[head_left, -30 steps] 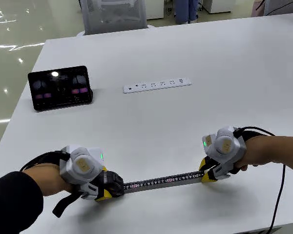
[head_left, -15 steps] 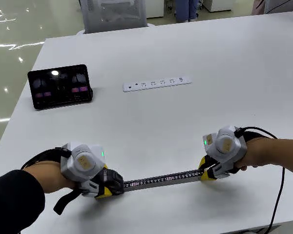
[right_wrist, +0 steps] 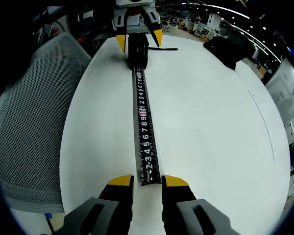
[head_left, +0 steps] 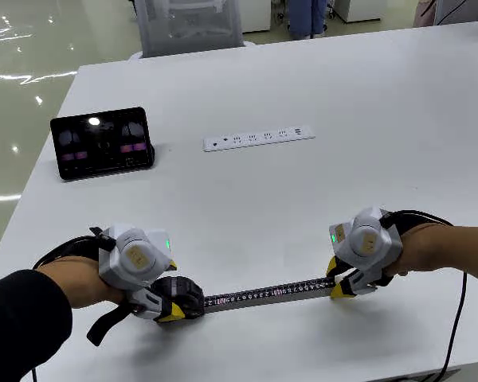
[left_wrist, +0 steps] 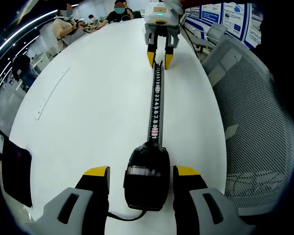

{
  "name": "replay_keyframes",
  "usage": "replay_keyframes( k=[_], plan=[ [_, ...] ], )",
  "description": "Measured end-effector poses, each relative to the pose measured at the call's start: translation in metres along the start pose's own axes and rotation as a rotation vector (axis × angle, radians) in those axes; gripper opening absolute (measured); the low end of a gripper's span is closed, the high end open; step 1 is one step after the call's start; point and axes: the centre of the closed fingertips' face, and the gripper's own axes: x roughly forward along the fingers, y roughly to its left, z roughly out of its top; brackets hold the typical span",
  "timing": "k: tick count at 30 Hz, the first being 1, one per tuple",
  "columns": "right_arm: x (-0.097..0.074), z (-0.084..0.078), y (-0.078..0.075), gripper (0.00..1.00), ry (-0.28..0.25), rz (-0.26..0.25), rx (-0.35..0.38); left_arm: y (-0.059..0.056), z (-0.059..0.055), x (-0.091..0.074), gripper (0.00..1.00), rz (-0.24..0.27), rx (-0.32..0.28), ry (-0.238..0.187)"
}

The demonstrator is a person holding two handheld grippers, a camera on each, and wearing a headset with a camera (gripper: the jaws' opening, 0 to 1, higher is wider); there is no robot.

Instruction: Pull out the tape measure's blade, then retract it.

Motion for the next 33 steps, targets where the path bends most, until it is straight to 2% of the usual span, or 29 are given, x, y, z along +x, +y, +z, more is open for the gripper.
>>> replay_keyframes(
  k=[4,12,16,18,22,26,28,29,33],
  plan=[
    [-0.004,-0.001,0.001,0.23,0.002,0.001,0.001,0.0,-0.001,-0.002,0.51,0.002,-0.025,-0.003],
    [-0.011,0.001,-0.001,0.3,-0.032,-0.043,0.083,-0.001,-0.006,-0.005,0.57,0.014,-0.111,-0.025],
    [-0.017,0.005,-0.007,0.32,-0.088,-0.103,0.157,-0.004,-0.004,-0.007,0.63,0.01,-0.191,-0.063],
    [-0.019,0.008,-0.005,0.34,-0.118,-0.098,0.214,-0.004,-0.005,-0.007,0.66,0.011,-0.244,-0.085],
    [-0.022,0.006,0.0,0.4,-0.127,-0.097,0.242,-0.005,-0.008,-0.01,0.7,0.028,-0.291,-0.102],
    [-0.029,0.006,0.004,0.44,-0.171,-0.119,0.293,-0.005,-0.01,-0.017,0.74,0.06,-0.406,-0.159],
    [-0.034,0.009,0.006,0.46,-0.2,-0.132,0.31,-0.007,-0.006,-0.02,0.82,0.063,-0.481,-0.213],
    [-0.036,0.009,0.007,0.48,-0.208,-0.139,0.321,-0.007,-0.008,-0.021,0.85,0.065,-0.501,-0.224],
    [-0.043,0.006,0.007,0.53,-0.257,-0.172,0.379,-0.012,-0.017,-0.023,0.89,0.083,-0.518,-0.23]
  ],
)
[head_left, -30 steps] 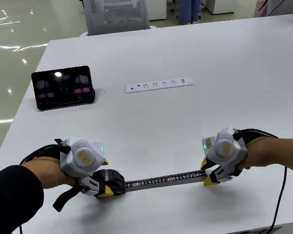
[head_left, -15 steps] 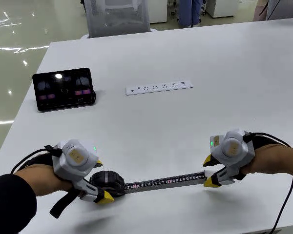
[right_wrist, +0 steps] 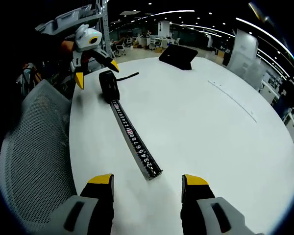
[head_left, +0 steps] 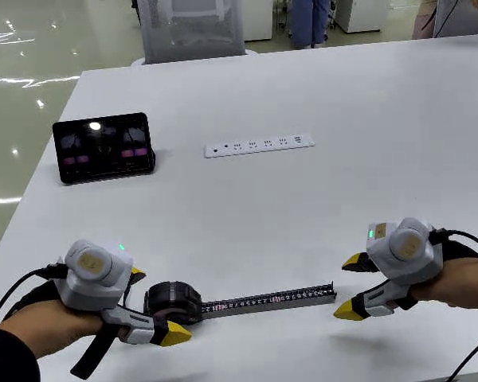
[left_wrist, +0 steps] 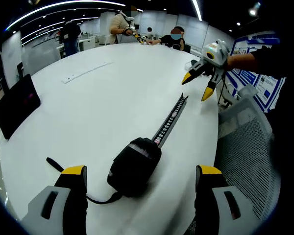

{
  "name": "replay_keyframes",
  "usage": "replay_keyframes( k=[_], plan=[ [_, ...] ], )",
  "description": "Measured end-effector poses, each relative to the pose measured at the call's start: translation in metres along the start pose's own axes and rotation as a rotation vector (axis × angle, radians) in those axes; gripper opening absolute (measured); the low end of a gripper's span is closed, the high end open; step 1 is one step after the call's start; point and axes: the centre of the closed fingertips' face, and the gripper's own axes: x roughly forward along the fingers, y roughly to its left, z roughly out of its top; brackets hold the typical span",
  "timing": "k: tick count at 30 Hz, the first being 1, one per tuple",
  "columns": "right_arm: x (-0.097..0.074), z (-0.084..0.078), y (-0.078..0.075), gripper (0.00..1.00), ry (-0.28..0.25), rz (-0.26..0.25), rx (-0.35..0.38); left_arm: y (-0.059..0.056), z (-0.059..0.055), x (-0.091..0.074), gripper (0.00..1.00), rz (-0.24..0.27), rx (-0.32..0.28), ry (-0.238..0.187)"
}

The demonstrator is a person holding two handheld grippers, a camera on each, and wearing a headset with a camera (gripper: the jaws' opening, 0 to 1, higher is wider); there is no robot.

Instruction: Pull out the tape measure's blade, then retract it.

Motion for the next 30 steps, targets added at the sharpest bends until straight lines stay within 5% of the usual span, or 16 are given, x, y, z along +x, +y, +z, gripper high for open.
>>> replay_keyframes(
  k=[16,24,30],
  plan=[
    [-0.022,-0.006,-0.008,0.76,-0.133,-0.1,0.149,0.011,-0.008,-0.017,0.99,0.097,-0.116,-0.119],
    [-0.037,-0.026,-0.011,0.99,-0.158,-0.158,0.168,0.021,-0.02,-0.034,0.99,0.171,-0.137,-0.158],
    [-0.049,-0.046,-0.008,0.99,-0.176,-0.171,0.24,0.02,-0.025,-0.045,0.99,0.214,-0.131,-0.172]
  ],
)
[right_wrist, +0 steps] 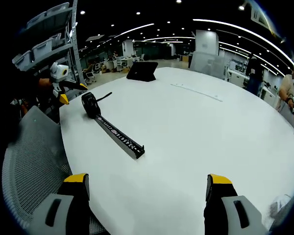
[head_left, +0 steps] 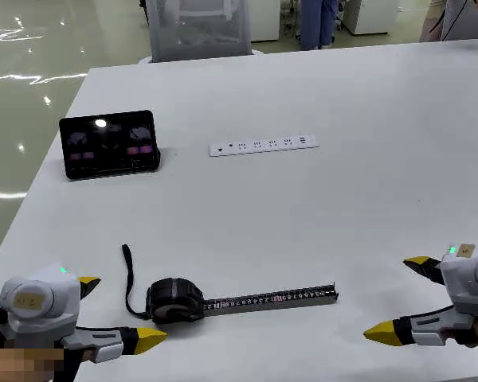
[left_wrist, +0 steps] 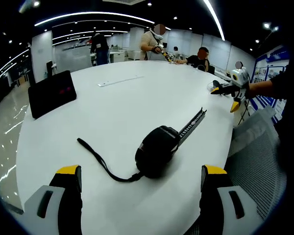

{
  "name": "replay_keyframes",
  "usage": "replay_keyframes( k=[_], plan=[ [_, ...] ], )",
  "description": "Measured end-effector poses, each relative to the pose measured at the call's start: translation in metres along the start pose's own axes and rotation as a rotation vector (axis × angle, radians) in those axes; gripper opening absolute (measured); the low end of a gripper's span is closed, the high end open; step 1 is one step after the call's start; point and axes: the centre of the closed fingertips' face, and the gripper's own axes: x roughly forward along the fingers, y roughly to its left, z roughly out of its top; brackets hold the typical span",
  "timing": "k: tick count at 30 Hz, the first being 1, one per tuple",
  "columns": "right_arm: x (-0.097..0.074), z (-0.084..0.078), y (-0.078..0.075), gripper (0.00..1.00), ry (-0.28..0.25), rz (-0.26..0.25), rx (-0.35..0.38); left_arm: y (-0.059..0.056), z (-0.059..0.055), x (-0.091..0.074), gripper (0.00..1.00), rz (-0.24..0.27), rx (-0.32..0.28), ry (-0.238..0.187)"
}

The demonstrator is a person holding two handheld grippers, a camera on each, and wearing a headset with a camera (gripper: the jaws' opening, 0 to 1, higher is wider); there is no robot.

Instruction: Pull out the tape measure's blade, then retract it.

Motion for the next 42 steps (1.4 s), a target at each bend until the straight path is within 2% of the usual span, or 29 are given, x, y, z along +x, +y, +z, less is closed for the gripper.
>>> replay_keyframes(
  k=[5,7,10,15,17,18,23,33,42],
  plan=[
    [-0.013,-0.011,0.0,0.99,0.006,-0.026,0.011,-0.003,-0.002,-0.007,0.99,0.005,-0.019,-0.011],
    [-0.018,-0.02,-0.005,0.99,0.043,-0.054,-0.009,-0.002,-0.004,-0.01,0.99,0.024,-0.008,-0.012],
    [-0.024,-0.019,-0.004,0.99,0.028,-0.054,-0.003,-0.001,-0.007,-0.013,0.99,0.017,-0.034,-0.019],
    [-0.03,-0.022,-0.004,0.99,0.031,-0.068,-0.003,0.0,-0.011,-0.016,0.99,0.023,-0.042,-0.014],
    [-0.033,-0.021,0.001,0.99,0.012,-0.041,0.037,0.004,-0.012,-0.016,0.99,0.028,-0.043,-0.015],
    [-0.034,-0.021,0.0,0.99,0.01,-0.047,0.03,0.005,-0.013,-0.017,0.99,0.029,-0.043,-0.016],
    [-0.035,-0.031,0.0,0.99,0.039,-0.051,0.018,0.004,-0.016,-0.016,0.99,0.024,-0.045,-0.012],
    [-0.034,-0.025,0.002,0.99,0.032,-0.047,0.026,-0.001,-0.023,-0.016,0.99,0.017,-0.049,-0.004],
    [-0.035,-0.024,0.0,0.99,0.031,-0.05,0.012,0.001,-0.018,-0.016,0.99,0.019,-0.05,-0.014]
  ],
)
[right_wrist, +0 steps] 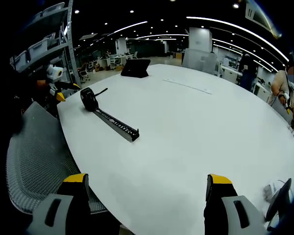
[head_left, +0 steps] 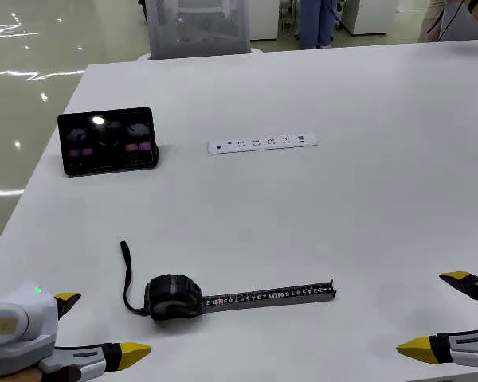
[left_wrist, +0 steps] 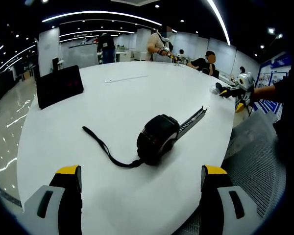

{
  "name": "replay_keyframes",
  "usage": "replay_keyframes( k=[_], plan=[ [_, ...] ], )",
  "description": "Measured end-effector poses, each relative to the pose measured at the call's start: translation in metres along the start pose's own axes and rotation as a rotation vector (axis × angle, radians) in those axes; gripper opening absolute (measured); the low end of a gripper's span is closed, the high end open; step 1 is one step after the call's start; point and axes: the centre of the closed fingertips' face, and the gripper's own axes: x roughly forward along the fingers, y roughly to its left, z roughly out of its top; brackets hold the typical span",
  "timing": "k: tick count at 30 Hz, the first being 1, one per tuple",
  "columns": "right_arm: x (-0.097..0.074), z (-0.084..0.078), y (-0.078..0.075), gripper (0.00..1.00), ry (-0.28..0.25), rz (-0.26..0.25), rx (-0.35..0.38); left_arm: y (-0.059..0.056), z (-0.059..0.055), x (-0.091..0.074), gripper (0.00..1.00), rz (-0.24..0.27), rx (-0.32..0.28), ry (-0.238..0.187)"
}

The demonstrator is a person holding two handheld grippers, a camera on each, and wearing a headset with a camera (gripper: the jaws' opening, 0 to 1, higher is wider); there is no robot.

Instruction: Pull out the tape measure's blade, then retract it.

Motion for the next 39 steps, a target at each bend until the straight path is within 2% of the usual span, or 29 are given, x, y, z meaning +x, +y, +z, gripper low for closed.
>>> replay_keyframes(
  k=[8,15,18,20,23,25,30,33,35,37,39],
  plan=[
    [0.005,-0.004,0.001,0.99,0.034,0.01,-0.039,-0.003,0.011,0.005,0.99,-0.005,0.008,-0.003],
    [0.01,0.004,0.0,0.99,0.049,0.022,-0.056,-0.015,0.025,0.017,0.99,-0.021,0.011,-0.008],
    [0.013,0.006,-0.002,0.99,0.072,0.029,-0.091,-0.017,0.033,0.025,0.99,-0.014,-0.017,-0.022],
    [0.015,0.011,-0.003,0.99,0.075,0.04,-0.096,-0.023,0.039,0.03,0.99,-0.015,-0.012,-0.035],
    [0.018,0.016,-0.004,0.99,0.082,0.052,-0.113,-0.026,0.041,0.038,0.99,0.008,-0.013,-0.026],
    [0.02,0.02,-0.007,0.99,0.086,0.054,-0.142,-0.028,0.05,0.042,0.99,0.019,-0.027,-0.057],
    [0.024,0.027,-0.007,0.99,0.108,0.084,-0.173,-0.038,0.059,0.05,0.99,0.034,-0.055,-0.069],
    [0.028,0.031,-0.007,0.99,0.121,0.102,-0.195,-0.043,0.061,0.054,0.99,0.026,-0.085,-0.072],
    [0.032,0.034,-0.008,0.99,0.133,0.11,-0.216,-0.044,0.062,0.056,0.99,0.034,-0.095,-0.074],
    [0.035,0.036,-0.01,0.99,0.157,0.116,-0.249,-0.038,0.061,0.056,0.99,0.083,-0.108,-0.071],
    [0.038,0.038,-0.009,0.99,0.169,0.126,-0.275,-0.033,0.064,0.056,0.99,0.129,-0.12,-0.09]
  ],
)
